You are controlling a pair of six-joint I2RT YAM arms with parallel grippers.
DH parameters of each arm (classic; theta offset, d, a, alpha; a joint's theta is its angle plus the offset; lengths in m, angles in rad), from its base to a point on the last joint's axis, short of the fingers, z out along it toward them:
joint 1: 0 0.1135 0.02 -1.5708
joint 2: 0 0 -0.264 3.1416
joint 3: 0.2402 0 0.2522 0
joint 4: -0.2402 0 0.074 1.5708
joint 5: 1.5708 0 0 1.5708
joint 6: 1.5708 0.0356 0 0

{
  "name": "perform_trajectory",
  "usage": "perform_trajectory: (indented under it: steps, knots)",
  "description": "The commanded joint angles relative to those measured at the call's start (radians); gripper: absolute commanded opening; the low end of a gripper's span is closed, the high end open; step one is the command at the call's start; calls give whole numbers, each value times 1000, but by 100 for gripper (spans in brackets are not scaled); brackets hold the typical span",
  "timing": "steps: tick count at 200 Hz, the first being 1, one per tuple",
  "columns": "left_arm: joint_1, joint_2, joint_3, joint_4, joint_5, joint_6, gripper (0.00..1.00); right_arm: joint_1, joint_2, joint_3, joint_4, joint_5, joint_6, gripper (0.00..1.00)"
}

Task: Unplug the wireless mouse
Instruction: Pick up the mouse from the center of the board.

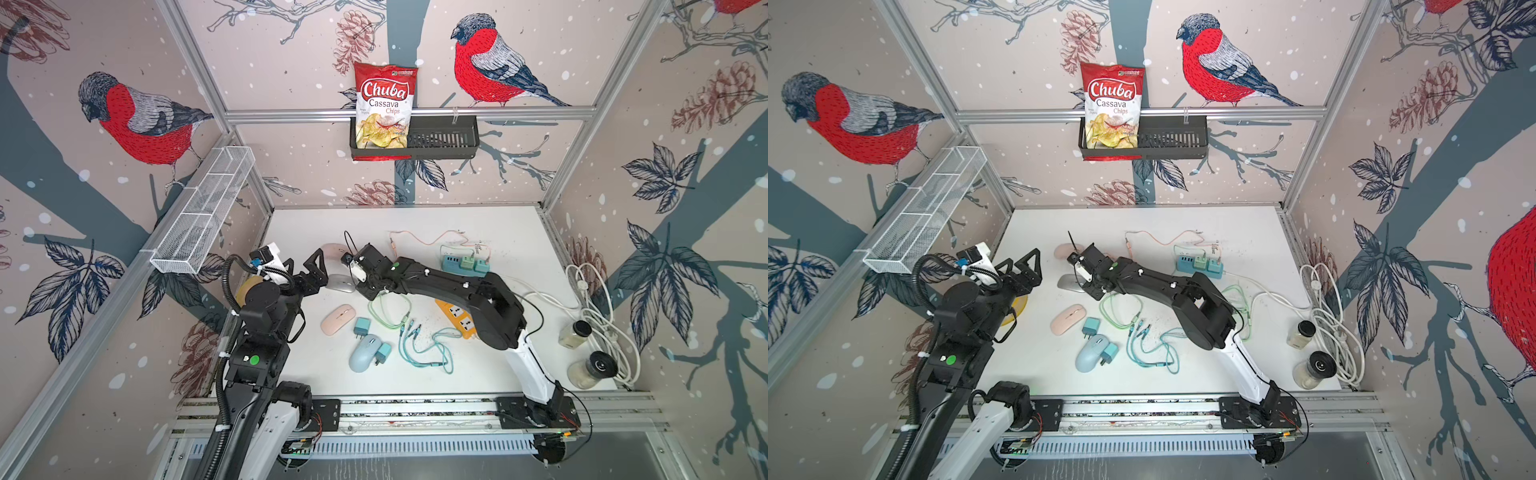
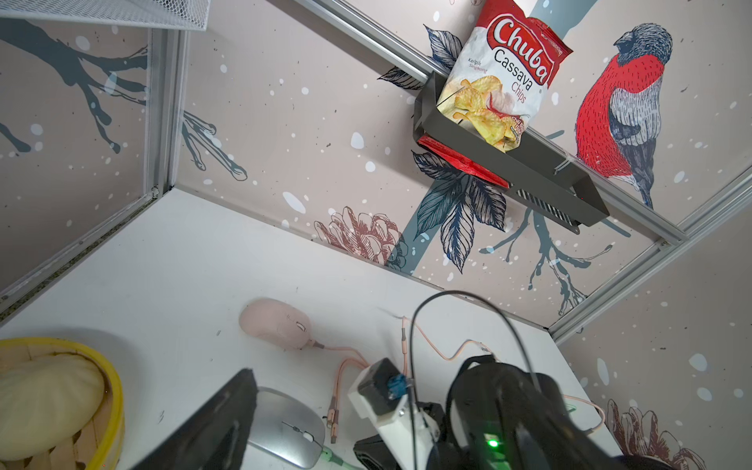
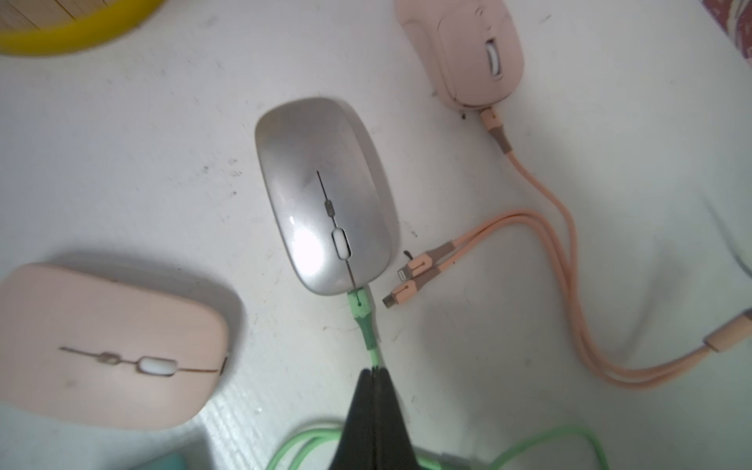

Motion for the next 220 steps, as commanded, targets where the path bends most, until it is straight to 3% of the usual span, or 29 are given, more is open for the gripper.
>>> perform_trajectory:
  steps: [1,8,12,21,37,60,102,139,162,184,220]
  knots:
    - [2,10,-9,54,32,1,92,-8,-84,-88,53,-33,32,0]
    - [2,16,-11,56,37,-2,92,-14,-103,-114,57,-47,32,3]
    - [2,19,-11,58,40,-5,92,-20,-106,-122,56,-53,34,12]
    - [2,25,-11,63,47,-8,92,-35,-102,-133,38,-56,38,41]
    - [2,33,-13,76,60,-15,92,-59,-81,-143,18,-75,44,48]
    - [2,42,-16,87,71,-22,91,-65,-26,-119,-8,-90,43,49]
    - [2,51,-20,95,84,-31,91,-64,104,2,-44,-117,31,44]
    - [2,43,-20,81,67,-5,91,-48,165,61,-86,-97,12,30]
    - [2,43,-20,79,62,7,91,-34,150,23,-89,-85,12,19]
    - [2,46,-23,82,58,13,91,-27,108,-36,-63,-86,23,0]
    - [2,59,-17,91,68,16,92,-33,22,-57,-46,-104,50,0]
